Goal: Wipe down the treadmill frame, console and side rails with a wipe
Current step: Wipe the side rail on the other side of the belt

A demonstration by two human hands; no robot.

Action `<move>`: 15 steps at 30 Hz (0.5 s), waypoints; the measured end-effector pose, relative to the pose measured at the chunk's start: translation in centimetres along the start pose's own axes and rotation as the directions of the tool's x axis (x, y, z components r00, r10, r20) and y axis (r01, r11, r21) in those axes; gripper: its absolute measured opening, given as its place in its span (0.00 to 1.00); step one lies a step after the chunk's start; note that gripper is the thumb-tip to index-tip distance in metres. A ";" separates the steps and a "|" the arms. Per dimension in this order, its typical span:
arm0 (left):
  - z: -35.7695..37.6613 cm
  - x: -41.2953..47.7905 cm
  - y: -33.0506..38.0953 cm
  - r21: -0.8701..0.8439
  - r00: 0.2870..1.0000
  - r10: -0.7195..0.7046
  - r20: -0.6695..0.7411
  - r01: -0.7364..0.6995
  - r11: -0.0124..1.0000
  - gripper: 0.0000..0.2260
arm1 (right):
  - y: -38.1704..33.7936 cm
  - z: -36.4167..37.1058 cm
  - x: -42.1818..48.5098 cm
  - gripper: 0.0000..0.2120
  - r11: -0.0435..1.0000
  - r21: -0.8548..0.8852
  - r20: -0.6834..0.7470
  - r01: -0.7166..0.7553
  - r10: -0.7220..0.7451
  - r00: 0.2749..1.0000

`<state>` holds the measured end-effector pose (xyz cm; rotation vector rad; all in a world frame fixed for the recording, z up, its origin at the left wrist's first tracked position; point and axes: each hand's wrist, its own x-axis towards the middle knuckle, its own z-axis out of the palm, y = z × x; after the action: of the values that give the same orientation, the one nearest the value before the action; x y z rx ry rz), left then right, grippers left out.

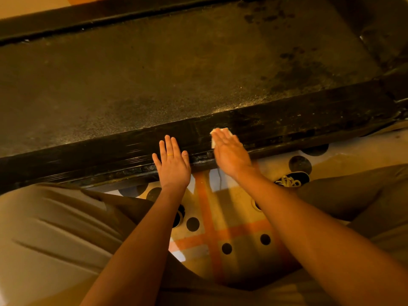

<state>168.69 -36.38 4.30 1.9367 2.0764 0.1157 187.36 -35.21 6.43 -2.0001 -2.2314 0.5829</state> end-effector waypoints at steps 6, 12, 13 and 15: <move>0.2 0.1 0.1 0.001 1.000 0.003 -0.004 -0.003 1.000 0.26 | 8.0 -1.4 -1.4 0.26 0.961 0.009 -0.110 -0.278 0.277 0.955; 0.1 0.1 0.1 0.004 1.000 0.001 0.006 -0.001 1.000 0.27 | 2.8 0.4 -1.1 0.25 0.997 -0.006 -0.051 -0.075 0.075 0.996; 0.1 0.1 0.1 0.004 1.000 0.003 0.006 -0.003 1.000 0.27 | 2.8 0.5 -0.9 0.25 0.999 -0.016 -0.039 -0.039 0.039 0.998; 0.0 0.1 0.2 0.004 1.000 0.000 0.009 0.000 1.000 0.27 | 4.0 0.0 -0.6 0.25 1.000 -0.012 -0.026 -0.017 0.017 1.000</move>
<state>168.86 -36.31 4.28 1.9366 2.0721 0.1029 191.17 -35.48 5.21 -2.0226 -2.2108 0.5434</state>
